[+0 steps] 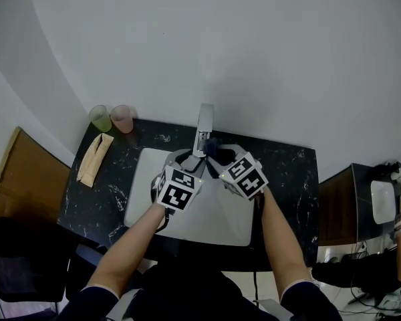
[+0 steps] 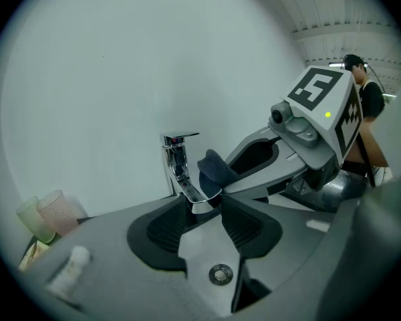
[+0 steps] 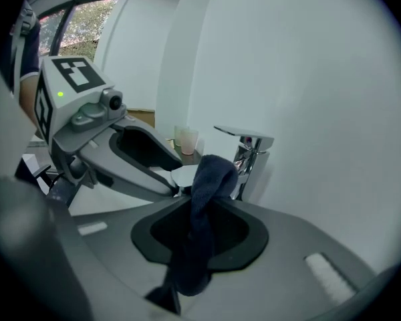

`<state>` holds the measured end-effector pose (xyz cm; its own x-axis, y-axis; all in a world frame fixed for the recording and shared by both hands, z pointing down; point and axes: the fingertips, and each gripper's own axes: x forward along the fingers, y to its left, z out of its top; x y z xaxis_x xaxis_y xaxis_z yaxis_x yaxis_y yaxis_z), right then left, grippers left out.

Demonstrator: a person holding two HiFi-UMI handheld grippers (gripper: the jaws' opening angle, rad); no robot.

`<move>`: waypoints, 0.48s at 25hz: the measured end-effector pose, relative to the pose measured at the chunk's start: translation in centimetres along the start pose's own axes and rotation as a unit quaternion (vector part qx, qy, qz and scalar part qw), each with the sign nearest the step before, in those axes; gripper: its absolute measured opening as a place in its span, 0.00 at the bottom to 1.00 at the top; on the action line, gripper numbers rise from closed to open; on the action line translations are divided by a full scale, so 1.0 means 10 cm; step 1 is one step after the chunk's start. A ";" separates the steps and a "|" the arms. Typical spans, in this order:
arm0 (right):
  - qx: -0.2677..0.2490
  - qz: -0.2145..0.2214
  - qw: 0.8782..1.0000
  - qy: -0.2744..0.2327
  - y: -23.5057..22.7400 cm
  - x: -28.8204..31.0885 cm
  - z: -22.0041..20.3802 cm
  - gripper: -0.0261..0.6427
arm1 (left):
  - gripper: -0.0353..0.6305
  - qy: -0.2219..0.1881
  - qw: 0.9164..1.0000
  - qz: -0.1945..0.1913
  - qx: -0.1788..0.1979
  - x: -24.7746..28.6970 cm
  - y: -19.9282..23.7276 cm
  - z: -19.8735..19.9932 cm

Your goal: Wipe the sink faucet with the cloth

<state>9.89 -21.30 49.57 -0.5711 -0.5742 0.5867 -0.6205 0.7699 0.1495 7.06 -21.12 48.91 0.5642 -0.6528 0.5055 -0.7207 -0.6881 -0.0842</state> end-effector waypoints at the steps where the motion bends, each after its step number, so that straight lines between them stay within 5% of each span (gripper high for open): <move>1: 0.000 0.001 1.000 0.000 0.04 -0.02 0.00 0.16 | 0.30 0.000 1.000 -0.004 0.001 0.00 0.00 -0.01; 12: 0.003 -0.010 1.000 -0.009 0.27 -0.25 0.05 0.16 | 0.28 0.002 1.000 -0.020 0.010 -0.04 0.01 -0.06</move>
<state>9.39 -17.92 48.13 -0.5688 -0.5943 0.5686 -0.6348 0.7568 0.1559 6.56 -20.79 49.20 0.5904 -0.6232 0.5129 -0.6892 -0.7200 -0.0813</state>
